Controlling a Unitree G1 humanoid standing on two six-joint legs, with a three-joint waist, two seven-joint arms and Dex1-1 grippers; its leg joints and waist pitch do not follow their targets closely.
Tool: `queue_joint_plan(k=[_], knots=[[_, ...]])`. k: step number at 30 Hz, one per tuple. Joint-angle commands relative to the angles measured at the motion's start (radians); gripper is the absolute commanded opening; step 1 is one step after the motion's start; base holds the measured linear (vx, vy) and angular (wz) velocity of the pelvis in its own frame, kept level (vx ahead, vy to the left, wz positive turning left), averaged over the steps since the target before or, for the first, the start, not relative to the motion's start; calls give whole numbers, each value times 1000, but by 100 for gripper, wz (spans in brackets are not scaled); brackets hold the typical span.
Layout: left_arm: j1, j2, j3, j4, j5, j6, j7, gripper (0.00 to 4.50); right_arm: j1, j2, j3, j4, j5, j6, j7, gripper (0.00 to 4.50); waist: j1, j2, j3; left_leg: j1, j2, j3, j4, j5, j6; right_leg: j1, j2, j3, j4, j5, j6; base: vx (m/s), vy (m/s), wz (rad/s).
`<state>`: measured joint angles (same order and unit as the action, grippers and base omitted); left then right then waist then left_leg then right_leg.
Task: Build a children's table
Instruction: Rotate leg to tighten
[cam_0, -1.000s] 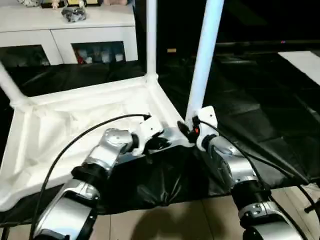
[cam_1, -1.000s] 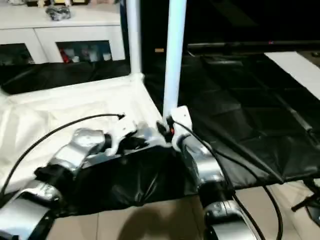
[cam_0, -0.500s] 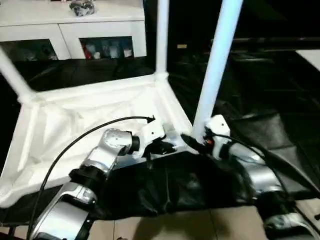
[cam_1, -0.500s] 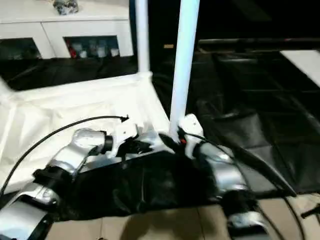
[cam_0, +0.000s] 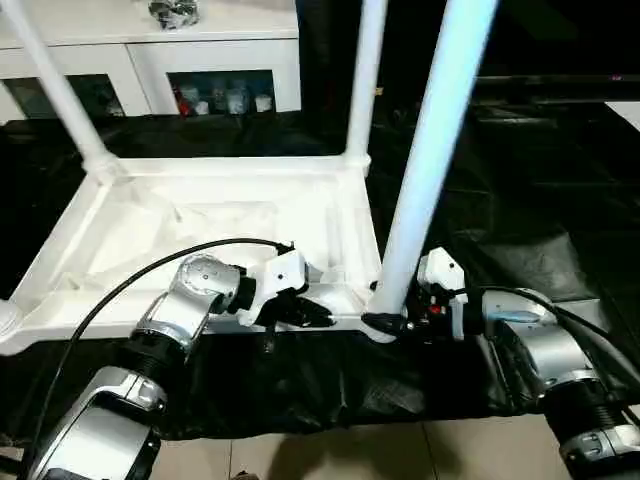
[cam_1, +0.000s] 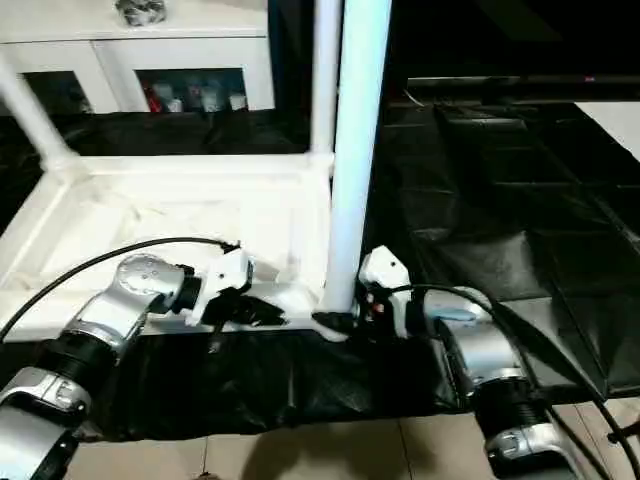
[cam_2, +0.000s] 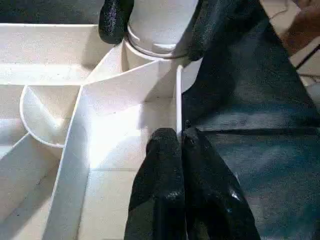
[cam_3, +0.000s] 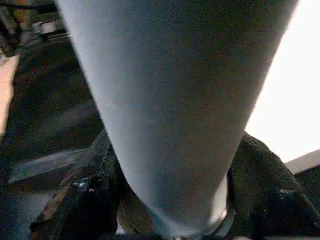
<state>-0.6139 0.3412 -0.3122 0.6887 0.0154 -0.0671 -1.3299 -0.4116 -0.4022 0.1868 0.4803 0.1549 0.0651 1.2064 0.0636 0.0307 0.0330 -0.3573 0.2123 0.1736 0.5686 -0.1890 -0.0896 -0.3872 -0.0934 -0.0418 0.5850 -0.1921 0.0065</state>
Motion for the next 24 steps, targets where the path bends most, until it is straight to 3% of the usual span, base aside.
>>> queue_joint_plan(k=[1,7,14,17,18,21,23,24], knots=[[6,13,-5,-13,7,2,-5,0,-1,-11,40,1,5,13,74,259,2,-8,-54,5,15,11,-59,-170,82,46,-32,21,-45,-46,-287,0,0,0],[16,26,-6,-27,0,13,-27,0,-5,-17,51,-7,15,25,129,254,5,-9,-57,3,13,12,-52,-117,108,46,-32,19,-37,23,-301,0,0,0],[16,26,-2,-25,3,17,-6,0,25,-9,52,-33,28,42,123,251,9,-9,-57,5,14,11,-54,-132,98,47,-32,19,-39,-7,-293,0,0,0],[1,6,9,-4,23,21,76,0,54,28,21,-51,36,65,35,251,13,-8,-56,6,15,12,-54,-135,95,45,-32,20,-40,-13,-288,0,0,0],[-10,-20,22,8,23,37,130,0,59,72,-9,-38,22,78,-86,251,14,-9,-54,5,15,11,-56,-148,87,44,-33,20,-42,-37,-284,0,0,0],[-21,-51,29,14,29,60,190,0,61,125,-40,-24,8,74,-215,250,7,-11,-43,11,11,9,-69,-256,23,36,-37,27,-64,-261,-225,-17,-6,0],[-28,-76,26,18,40,70,232,0,59,164,-58,-18,-1,87,-305,250,2,-12,-41,11,10,7,-72,-278,12,34,-37,26,-70,-317,-202,0,0,0],[-34,-97,24,24,48,76,266,0,57,192,-65,-13,-10,83,-362,250,-5,-8,-41,11,9,3,-74,-286,1,31,-38,28,-73,-348,-182,0,0,0]])
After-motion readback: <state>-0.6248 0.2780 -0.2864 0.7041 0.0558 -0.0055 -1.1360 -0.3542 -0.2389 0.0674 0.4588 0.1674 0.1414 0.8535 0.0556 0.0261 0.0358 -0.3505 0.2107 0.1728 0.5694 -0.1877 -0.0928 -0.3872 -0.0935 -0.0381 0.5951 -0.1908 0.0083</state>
